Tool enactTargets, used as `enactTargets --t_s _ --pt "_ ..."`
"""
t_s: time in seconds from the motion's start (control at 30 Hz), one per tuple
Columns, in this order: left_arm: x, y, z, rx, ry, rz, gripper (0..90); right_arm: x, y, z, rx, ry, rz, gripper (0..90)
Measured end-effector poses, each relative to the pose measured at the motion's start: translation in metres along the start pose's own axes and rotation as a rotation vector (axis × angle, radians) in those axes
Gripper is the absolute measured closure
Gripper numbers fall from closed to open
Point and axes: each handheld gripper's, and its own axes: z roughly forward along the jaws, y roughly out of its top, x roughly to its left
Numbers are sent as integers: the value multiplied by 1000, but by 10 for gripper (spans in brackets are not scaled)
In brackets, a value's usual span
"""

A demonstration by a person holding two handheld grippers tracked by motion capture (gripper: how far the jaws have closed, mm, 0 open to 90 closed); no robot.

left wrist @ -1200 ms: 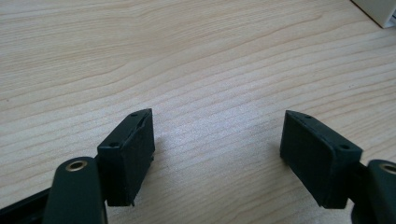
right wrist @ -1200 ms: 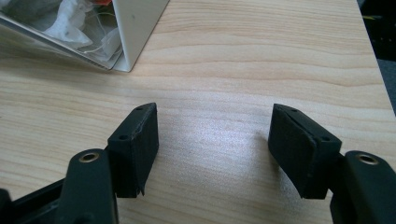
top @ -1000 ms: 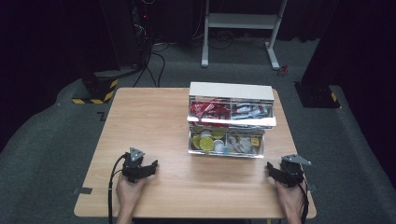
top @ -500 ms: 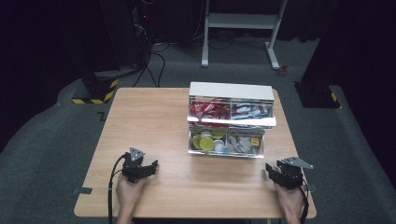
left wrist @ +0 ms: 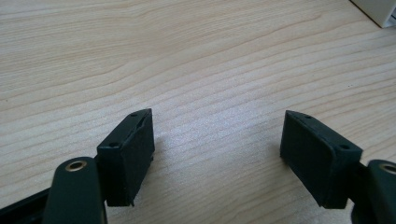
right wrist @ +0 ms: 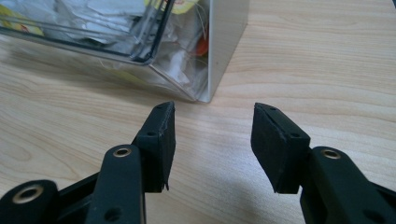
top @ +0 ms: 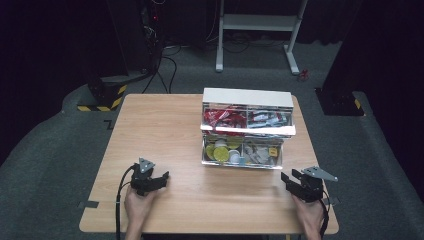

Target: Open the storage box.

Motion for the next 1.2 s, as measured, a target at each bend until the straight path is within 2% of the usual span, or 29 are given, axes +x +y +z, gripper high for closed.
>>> enactTargets --t_s 0.1,0.37,0.57,0.83,1.2 --pt "0 0 0 0 0 0 264 0 2 0 -6 22 8 497" --pt "0 0 0 0 -1 0 264 3 9 -9 -42 40 -5 503" --pt "0 0 0 -1 -1 -1 266 5 15 -11 -42 68 -19 504" --pt "0 0 0 -1 -2 -1 267 11 20 -15 -27 68 -43 499" --pt "0 0 0 -3 -1 -1 267 17 34 -33 -76 87 -73 508"
